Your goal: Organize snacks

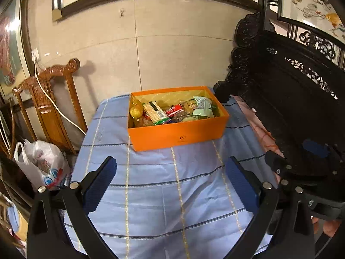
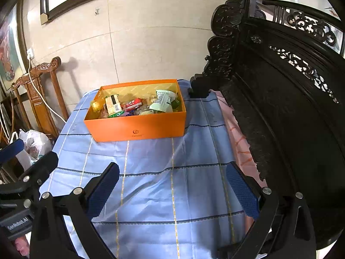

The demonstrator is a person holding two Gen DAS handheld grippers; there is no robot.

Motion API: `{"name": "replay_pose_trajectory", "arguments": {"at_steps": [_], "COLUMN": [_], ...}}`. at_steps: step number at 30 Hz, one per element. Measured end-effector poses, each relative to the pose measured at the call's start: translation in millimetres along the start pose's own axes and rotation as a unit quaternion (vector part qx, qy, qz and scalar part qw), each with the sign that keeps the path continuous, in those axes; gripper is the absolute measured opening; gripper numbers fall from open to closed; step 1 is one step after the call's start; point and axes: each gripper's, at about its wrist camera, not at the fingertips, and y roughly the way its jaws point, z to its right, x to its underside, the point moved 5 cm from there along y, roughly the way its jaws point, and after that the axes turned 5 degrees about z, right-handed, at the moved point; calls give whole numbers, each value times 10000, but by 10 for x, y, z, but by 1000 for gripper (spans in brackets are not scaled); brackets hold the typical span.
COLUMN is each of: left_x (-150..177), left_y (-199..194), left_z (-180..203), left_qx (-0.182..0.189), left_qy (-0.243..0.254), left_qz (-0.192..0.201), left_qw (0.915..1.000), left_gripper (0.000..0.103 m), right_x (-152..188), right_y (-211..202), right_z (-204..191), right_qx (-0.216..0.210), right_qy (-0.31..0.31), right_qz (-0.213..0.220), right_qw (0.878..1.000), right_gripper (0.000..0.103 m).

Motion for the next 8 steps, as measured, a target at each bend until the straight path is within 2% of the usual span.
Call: {"name": "replay_pose_trajectory", "arguments": {"at_steps": [8], "left_x": [-2], "left_y": [64], "left_z": [-48], "left_qx": [78], "left_qy": [-116], "left_qz": [-114], "left_qw": [9998], "left_gripper": [99], "right_x": [-15], "right_y": [10], "right_z": [-8], "right_qx": [18], "right_qy": [-43], "right_qz": [12], "right_qw": [10000], "right_gripper": [100]}}
